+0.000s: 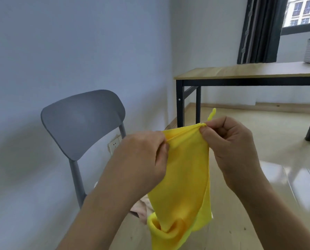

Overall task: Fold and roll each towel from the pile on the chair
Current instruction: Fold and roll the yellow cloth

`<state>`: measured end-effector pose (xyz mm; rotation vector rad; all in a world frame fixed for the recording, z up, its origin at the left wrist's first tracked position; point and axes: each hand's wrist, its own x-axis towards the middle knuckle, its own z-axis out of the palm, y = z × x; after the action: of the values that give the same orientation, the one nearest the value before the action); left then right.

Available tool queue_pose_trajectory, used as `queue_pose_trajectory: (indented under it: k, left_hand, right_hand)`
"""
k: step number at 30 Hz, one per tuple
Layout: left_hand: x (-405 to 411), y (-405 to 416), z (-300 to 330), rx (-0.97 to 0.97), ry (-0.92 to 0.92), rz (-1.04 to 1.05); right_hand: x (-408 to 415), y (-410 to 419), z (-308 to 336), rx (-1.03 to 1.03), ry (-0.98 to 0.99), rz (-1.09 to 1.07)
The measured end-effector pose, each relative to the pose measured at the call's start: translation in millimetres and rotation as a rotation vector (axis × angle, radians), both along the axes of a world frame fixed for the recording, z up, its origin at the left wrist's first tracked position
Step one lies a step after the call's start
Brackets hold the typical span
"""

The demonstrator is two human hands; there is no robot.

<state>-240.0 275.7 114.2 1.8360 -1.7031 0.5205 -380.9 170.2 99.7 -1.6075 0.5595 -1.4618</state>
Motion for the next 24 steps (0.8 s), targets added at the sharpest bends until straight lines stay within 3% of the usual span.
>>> queue_pose_trajectory:
  k: [5, 13, 16, 20, 24]
  left_hand:
    - [0, 7, 58, -0.059, -0.265, 0.111]
    - [-14, 34, 143, 0.045, -0.403, 0.315]
    - [-24, 50, 156, -0.064, -0.574, 0.366]
    - [-29, 58, 161, 0.016, -0.52, 0.453]
    - [-21, 50, 145, -0.005, -0.422, 0.407]
  right_hand:
    - [-11, 6, 42, -0.101, 0.046, -0.005]
    - [-21, 24, 107, -0.269, 0.194, -0.062]
    - [-26, 27, 120, -0.292, 0.23, -0.067]
    - [-29, 27, 125, -0.19, 0.336, 0.095]
    - [-22, 25, 120, -0.068, 0.454, 0.229]
